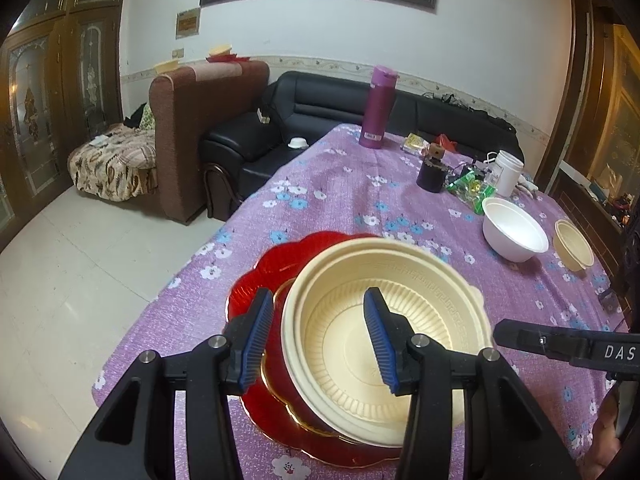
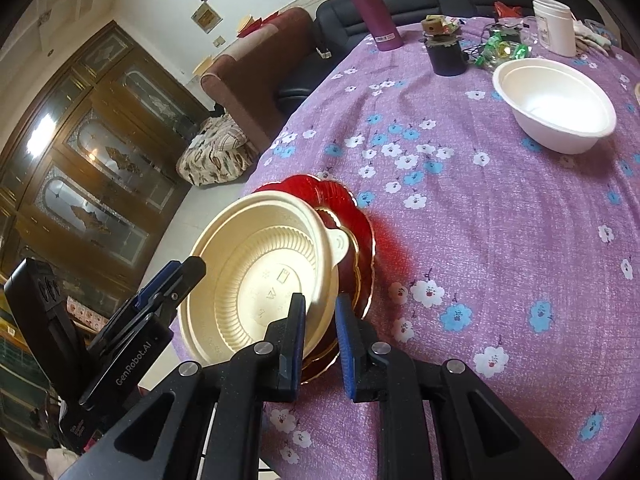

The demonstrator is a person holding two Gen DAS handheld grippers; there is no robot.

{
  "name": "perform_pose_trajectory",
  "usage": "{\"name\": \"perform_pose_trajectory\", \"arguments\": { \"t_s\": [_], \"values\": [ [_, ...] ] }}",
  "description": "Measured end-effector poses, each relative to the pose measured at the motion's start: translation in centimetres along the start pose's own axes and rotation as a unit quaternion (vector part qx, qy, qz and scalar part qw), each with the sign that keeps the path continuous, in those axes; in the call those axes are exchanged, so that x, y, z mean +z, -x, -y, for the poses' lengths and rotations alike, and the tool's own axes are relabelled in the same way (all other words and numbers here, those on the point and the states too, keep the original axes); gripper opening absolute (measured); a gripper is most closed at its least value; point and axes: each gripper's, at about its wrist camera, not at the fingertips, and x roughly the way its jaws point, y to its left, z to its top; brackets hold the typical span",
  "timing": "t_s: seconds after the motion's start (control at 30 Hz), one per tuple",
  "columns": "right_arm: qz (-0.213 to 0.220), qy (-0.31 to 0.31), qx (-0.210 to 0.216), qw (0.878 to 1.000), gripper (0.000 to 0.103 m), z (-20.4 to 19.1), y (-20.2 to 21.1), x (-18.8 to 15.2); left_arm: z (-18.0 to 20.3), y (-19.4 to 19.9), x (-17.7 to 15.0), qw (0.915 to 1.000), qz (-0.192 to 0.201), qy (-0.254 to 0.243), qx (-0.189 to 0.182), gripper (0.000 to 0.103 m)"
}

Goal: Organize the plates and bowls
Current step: 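Lower the yellow bowl onto the white plate in the stack, then open both tools and withdraw from the yellow bowl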

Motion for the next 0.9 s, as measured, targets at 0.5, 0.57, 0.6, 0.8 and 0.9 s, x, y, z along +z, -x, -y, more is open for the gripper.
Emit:
{"name": "perform_pose_trajectory", "arguments": {
  "t_s": [0.5, 0.57, 0.6, 0.8, 0.9],
  "values": [
    [0.056, -0.075, -0.004, 0.996, 0.018, 7.2, 5.8, -0.5, 8.3, 2.7, 0.2, 0.9946, 0.016, -0.082, -0.062, 0.048],
    [0.064, -0.088, -0.008, 0.994, 0.018, 8.5, 6.5, -0.6, 10.3, 2.2, -0.3, 0.9918, 0.003, -0.100, -0.079, 0.049],
    [0.068, -0.093, -0.010, 0.993, 0.018, 9.0, 6.8, -0.7, 11.3, 1.8, -0.5, 0.9903, -0.006, -0.107, -0.088, 0.049],
    [0.094, -0.127, -0.022, 0.987, 0.018, 12.8, 9.2, -1.0, 17.0, -0.8, -1.5, 0.9780, -0.055, -0.145, -0.139, 0.050],
    [0.108, -0.147, -0.030, 0.983, 0.018, 14.8, 10.4, -0.6, 19.6, -2.1, -0.5, 0.9719, -0.067, -0.154, -0.165, 0.052]
  ]
}}
